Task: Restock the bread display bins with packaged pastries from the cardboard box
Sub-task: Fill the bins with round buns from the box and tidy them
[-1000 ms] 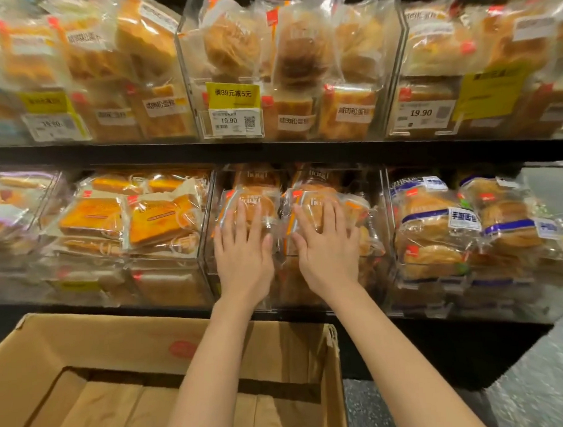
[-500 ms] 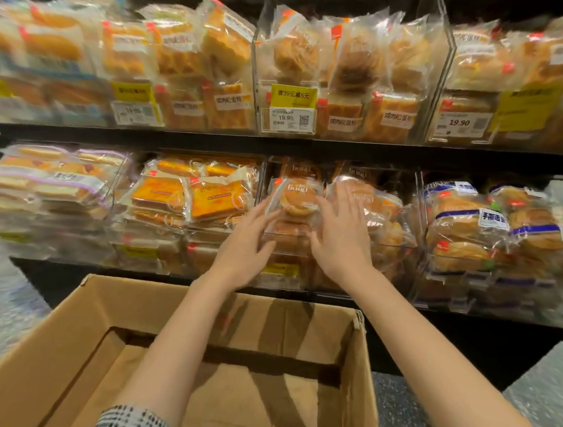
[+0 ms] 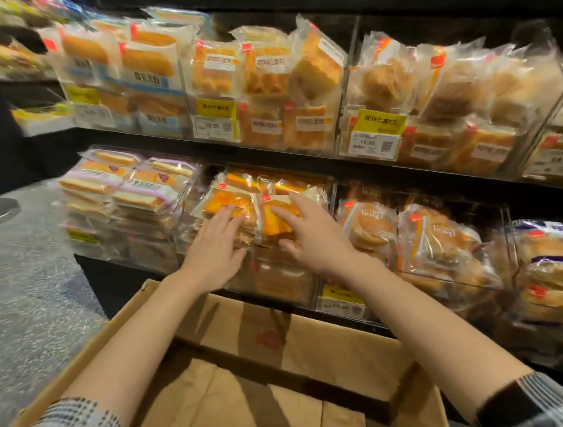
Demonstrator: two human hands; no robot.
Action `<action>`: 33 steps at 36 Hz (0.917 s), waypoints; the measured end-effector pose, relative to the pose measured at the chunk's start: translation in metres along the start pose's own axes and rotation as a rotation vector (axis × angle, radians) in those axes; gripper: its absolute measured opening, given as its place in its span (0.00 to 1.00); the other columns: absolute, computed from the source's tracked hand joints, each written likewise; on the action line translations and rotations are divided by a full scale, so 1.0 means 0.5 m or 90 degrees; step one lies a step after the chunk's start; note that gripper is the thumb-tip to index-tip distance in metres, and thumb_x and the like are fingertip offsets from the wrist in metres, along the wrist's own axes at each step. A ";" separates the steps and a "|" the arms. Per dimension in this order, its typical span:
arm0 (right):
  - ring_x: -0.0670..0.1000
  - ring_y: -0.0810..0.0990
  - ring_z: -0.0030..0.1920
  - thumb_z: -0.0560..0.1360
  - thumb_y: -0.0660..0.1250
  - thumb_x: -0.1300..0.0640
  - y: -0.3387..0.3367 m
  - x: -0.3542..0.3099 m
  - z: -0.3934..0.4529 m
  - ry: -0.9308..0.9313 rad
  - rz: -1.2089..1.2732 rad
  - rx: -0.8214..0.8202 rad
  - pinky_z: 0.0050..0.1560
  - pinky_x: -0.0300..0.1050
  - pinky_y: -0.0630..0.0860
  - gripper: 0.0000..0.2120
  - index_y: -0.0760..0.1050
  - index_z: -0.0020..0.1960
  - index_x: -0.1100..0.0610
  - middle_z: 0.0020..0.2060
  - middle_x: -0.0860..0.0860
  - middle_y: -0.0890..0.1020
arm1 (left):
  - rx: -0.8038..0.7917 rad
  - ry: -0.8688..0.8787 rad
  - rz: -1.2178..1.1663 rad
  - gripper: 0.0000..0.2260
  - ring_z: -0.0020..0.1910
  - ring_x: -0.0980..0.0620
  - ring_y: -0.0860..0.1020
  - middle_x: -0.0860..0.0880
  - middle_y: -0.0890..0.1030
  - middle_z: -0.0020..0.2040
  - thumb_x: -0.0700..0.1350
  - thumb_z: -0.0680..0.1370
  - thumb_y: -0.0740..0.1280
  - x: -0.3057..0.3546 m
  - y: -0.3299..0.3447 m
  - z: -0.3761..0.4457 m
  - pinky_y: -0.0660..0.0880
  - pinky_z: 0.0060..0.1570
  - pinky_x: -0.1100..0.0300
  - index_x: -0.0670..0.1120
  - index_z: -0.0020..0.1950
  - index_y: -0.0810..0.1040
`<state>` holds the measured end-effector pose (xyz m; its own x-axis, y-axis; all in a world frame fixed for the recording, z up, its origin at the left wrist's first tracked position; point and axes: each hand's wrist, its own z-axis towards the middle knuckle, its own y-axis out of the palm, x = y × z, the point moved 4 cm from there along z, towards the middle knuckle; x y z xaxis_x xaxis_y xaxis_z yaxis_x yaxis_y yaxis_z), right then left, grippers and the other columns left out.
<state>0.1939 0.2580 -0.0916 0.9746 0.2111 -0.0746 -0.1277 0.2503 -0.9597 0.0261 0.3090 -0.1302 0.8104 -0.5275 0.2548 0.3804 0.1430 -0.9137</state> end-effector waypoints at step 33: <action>0.57 0.34 0.76 0.80 0.45 0.36 0.110 -0.030 0.111 0.179 -0.122 -0.031 0.72 0.63 0.34 0.35 0.35 0.78 0.49 0.77 0.57 0.38 | -0.051 0.061 0.058 0.34 0.76 0.48 0.32 0.49 0.35 0.78 0.56 0.80 0.58 -0.095 0.009 0.064 0.31 0.71 0.50 0.55 0.78 0.40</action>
<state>0.1618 0.3209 -0.1285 0.9934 -0.1063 0.0426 0.0647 0.2139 -0.9747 0.0038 0.3616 -0.1365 0.7927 -0.5930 0.1414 0.2665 0.1285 -0.9552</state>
